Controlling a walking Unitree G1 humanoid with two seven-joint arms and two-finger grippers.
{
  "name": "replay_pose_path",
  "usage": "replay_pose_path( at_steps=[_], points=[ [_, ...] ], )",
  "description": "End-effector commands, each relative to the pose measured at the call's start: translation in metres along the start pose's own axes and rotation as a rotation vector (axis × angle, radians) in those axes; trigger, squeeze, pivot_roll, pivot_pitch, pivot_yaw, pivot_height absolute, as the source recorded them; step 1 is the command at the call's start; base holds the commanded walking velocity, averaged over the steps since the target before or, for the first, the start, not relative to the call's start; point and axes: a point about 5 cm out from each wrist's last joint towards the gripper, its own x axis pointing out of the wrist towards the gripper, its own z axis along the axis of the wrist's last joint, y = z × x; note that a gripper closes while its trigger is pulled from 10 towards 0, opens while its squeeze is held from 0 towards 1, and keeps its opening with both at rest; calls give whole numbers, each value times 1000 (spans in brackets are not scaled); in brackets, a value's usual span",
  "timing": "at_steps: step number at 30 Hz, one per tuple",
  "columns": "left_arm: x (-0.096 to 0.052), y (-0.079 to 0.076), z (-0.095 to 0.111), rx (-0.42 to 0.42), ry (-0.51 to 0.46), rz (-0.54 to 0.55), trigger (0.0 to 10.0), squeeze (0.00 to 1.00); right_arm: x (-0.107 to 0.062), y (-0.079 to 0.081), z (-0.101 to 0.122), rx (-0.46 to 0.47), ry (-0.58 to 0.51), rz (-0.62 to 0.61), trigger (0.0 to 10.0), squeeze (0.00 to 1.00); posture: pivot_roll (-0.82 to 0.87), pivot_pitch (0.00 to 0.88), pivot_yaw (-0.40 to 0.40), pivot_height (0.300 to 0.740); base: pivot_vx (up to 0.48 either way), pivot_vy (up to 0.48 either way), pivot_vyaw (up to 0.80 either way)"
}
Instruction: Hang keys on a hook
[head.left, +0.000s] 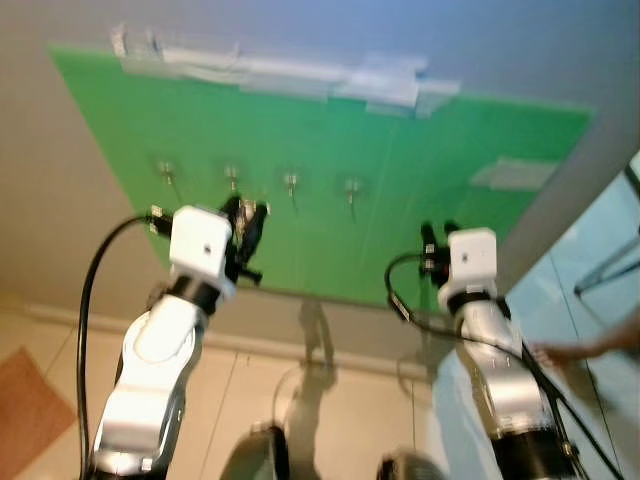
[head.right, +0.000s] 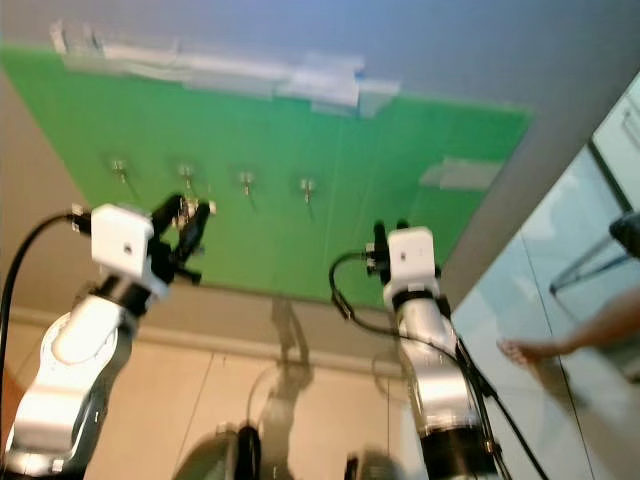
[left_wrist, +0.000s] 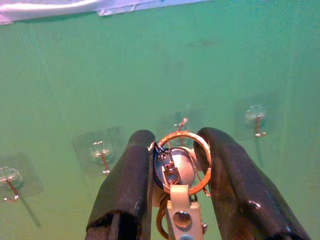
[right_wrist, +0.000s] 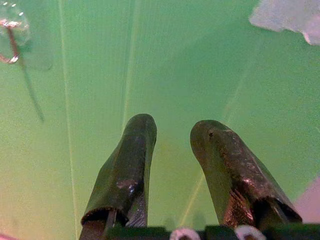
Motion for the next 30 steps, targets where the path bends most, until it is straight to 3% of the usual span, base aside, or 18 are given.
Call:
replay_pose_path(
  at_steps=[1,4,17,23,30],
  points=[
    [-1,1,-4,-14,26,1,0,0,0,-1,-1,10,3,-11,10000,0,-81,70,19,715,-480,0,0],
    [0,1,-4,-16,20,2,0,0,0,-1,-1,9,4,-10,10000,0,-81,70,19,715,-383,0,0],
    [1,2,-7,-6,30,6,0,0,-1,3,-1,10,2,16,10000,0,-84,69,18,715,0,0,0],
    [2,2,-8,-9,34,13,0,0,-1,3,-2,-1,6,16,10000,0,-84,75,18,715,0,0,-508],
    [2,1,-9,-13,37,15,0,0,-1,0,-4,-5,16,0,10000,0,-85,72,17,715,0,0,0]
  ],
)
